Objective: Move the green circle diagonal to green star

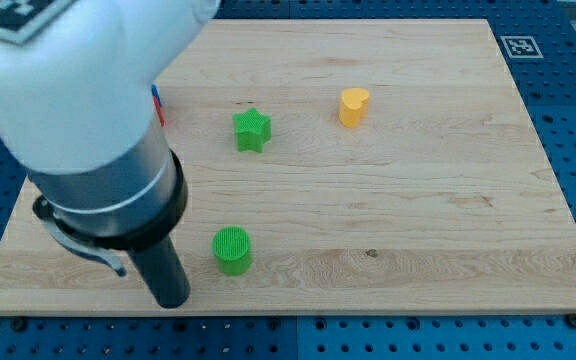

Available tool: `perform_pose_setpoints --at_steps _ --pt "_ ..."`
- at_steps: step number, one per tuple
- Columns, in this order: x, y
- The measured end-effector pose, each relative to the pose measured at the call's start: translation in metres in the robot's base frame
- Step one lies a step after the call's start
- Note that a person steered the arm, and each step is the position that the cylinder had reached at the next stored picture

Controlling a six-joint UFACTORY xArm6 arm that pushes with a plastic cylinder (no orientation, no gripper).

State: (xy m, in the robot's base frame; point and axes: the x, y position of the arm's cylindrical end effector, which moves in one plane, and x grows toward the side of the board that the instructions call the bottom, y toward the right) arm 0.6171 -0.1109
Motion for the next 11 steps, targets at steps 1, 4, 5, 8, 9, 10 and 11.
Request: perform_pose_setpoints --at_steps 1,4,5,8,9,10,11 --pt "-0.007 0.011" --pt "-0.023 0.031" --pt "-0.029 0.050" --pt "-0.063 0.069" --pt "-0.074 0.083" --pt "-0.085 0.095" --pt "-0.096 0.112"
